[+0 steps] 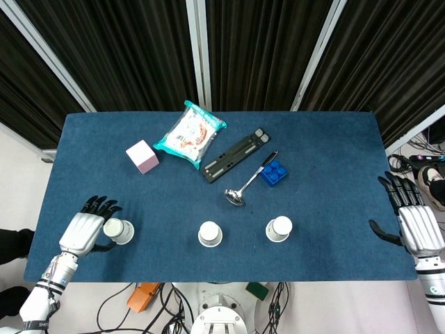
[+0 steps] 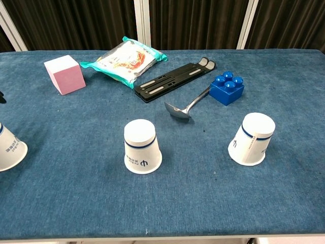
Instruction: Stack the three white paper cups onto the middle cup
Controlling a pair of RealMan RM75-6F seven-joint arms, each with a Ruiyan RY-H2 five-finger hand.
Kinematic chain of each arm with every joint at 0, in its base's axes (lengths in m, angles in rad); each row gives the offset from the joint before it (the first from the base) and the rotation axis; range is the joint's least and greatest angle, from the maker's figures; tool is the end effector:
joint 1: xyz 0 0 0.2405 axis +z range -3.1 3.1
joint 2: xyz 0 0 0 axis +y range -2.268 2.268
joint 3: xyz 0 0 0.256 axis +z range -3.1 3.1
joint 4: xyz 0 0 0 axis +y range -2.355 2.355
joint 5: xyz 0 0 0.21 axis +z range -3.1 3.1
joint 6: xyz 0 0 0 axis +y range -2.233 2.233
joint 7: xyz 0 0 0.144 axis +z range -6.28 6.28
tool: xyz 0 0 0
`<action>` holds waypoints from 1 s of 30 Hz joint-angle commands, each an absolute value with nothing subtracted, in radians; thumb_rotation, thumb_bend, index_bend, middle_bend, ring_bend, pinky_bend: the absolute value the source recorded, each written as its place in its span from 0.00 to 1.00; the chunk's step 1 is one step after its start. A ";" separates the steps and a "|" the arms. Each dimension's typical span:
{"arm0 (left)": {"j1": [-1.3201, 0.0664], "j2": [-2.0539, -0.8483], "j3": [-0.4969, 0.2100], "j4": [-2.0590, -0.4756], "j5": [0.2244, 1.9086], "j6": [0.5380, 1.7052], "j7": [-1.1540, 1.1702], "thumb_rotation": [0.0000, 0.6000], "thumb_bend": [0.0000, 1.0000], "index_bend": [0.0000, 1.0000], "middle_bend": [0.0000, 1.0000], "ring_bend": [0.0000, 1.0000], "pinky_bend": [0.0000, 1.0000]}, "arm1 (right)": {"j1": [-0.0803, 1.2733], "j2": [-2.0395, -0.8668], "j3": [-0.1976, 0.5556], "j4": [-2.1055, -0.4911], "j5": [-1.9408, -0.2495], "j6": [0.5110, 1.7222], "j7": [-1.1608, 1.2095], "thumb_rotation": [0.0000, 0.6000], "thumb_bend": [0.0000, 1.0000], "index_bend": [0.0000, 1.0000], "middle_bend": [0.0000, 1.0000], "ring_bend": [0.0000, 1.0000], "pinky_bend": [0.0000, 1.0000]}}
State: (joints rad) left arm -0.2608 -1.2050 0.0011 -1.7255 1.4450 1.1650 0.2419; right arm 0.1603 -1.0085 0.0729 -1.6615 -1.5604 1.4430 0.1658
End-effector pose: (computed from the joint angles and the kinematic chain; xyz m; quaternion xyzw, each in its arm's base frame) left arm -0.2670 0.2068 0.0745 -0.7133 -0.4154 -0.3077 0.4732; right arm -0.2864 -0.2074 0.1835 0.6106 -0.3884 0.4438 0.5285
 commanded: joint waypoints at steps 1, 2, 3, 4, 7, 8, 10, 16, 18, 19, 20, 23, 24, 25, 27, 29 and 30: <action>-0.267 -1.209 0.007 -1.717 1.434 1.149 0.232 1.00 0.22 0.23 0.12 0.05 0.00 | 0.164 -1.011 0.073 -1.660 -1.557 1.436 0.163 1.00 0.41 0.00 0.01 0.00 0.00; -0.269 -1.210 0.009 -1.714 1.432 1.145 0.232 1.00 0.22 0.24 0.12 0.05 0.00 | 0.166 -1.012 0.073 -1.661 -1.557 1.434 0.162 1.00 0.41 0.00 0.01 0.00 0.00; -0.271 -1.210 0.010 -1.712 1.429 1.141 0.232 1.00 0.23 0.24 0.12 0.05 0.00 | 0.167 -1.012 0.073 -1.661 -1.557 1.432 0.161 1.00 0.41 0.00 0.01 0.00 0.00; -0.272 -1.211 0.011 -1.710 1.424 1.137 0.233 1.00 0.24 0.24 0.12 0.05 0.00 | 0.167 -1.013 0.073 -1.661 -1.557 1.432 0.161 1.00 0.41 0.00 0.01 0.00 0.00; -0.275 -1.211 0.013 -1.706 1.412 1.133 0.238 1.00 0.26 0.25 0.12 0.05 0.00 | 0.168 -1.014 0.073 -1.662 -1.555 1.430 0.160 1.00 0.41 0.00 0.01 0.00 0.00; -0.275 -1.211 0.013 -1.705 1.408 1.132 0.242 1.00 0.27 0.25 0.12 0.05 0.00 | 0.168 -1.014 0.073 -1.662 -1.555 1.429 0.159 1.00 0.41 0.00 0.01 0.00 0.00; -0.276 -1.209 0.014 -1.708 1.398 1.129 0.245 1.00 0.27 0.25 0.12 0.05 0.00 | 0.168 -1.014 0.072 -1.662 -1.553 1.426 0.159 1.00 0.41 0.00 0.01 0.00 0.00; -0.281 -1.209 0.018 -1.701 1.378 1.121 0.251 1.00 0.29 0.27 0.12 0.05 0.00 | 0.169 -1.018 0.070 -1.662 -1.551 1.423 0.159 1.00 0.41 0.00 0.01 0.00 0.00; -0.283 -1.207 0.020 -1.701 1.370 1.115 0.253 1.00 0.31 0.28 0.12 0.05 0.00 | 0.168 -1.018 0.069 -1.662 -1.551 1.423 0.158 1.00 0.41 0.00 0.01 0.00 0.00; -0.283 -1.207 0.020 -1.701 1.368 1.115 0.254 1.00 0.32 0.28 0.12 0.05 0.00 | 0.168 -1.018 0.069 -1.662 -1.550 1.423 0.157 1.00 0.41 0.00 0.01 0.00 0.00; -0.283 -1.207 0.020 -1.699 1.366 1.116 0.255 1.00 0.33 0.29 0.12 0.05 0.00 | 0.168 -1.018 0.069 -1.663 -1.551 1.424 0.157 1.00 0.41 0.00 0.01 0.00 0.00; -0.283 -1.206 0.020 -1.695 1.359 1.121 0.263 1.00 0.36 0.34 0.13 0.05 0.00 | 0.167 -1.018 0.067 -1.664 -1.553 1.425 0.156 1.00 0.41 0.00 0.01 0.00 0.00; -0.283 -1.206 0.019 -1.695 1.358 1.123 0.261 1.00 0.37 0.36 0.14 0.05 0.00 | 0.166 -1.018 0.067 -1.665 -1.553 1.425 0.155 1.00 0.41 0.00 0.01 0.00 0.00; -0.283 -1.206 0.018 -1.696 1.360 1.126 0.257 1.00 0.37 0.37 0.14 0.05 0.00 | 0.166 -1.018 0.067 -1.665 -1.553 1.425 0.155 1.00 0.41 0.00 0.01 0.00 0.00; -0.284 -1.204 0.018 -1.699 1.368 1.131 0.247 1.00 0.37 0.38 0.15 0.05 0.00 | 0.166 -1.018 0.066 -1.667 -1.553 1.426 0.154 1.00 0.41 0.00 0.01 0.00 0.00; -0.287 -1.201 0.018 -1.705 1.381 1.135 0.239 1.00 0.37 0.38 0.15 0.05 0.00 | 0.165 -1.018 0.065 -1.669 -1.555 1.428 0.152 1.00 0.41 0.00 0.01 0.00 0.00; -0.290 -1.198 0.018 -1.712 1.390 1.136 0.233 1.00 0.37 0.38 0.15 0.05 0.00 | 0.164 -1.018 0.065 -1.671 -1.557 1.430 0.151 1.00 0.41 0.00 0.01 0.00 0.00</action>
State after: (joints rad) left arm -0.2872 -1.2012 0.0179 -1.7060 1.3823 1.1338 0.2388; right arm 0.1644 -1.0178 0.0653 -1.6699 -1.5563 1.4297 0.1513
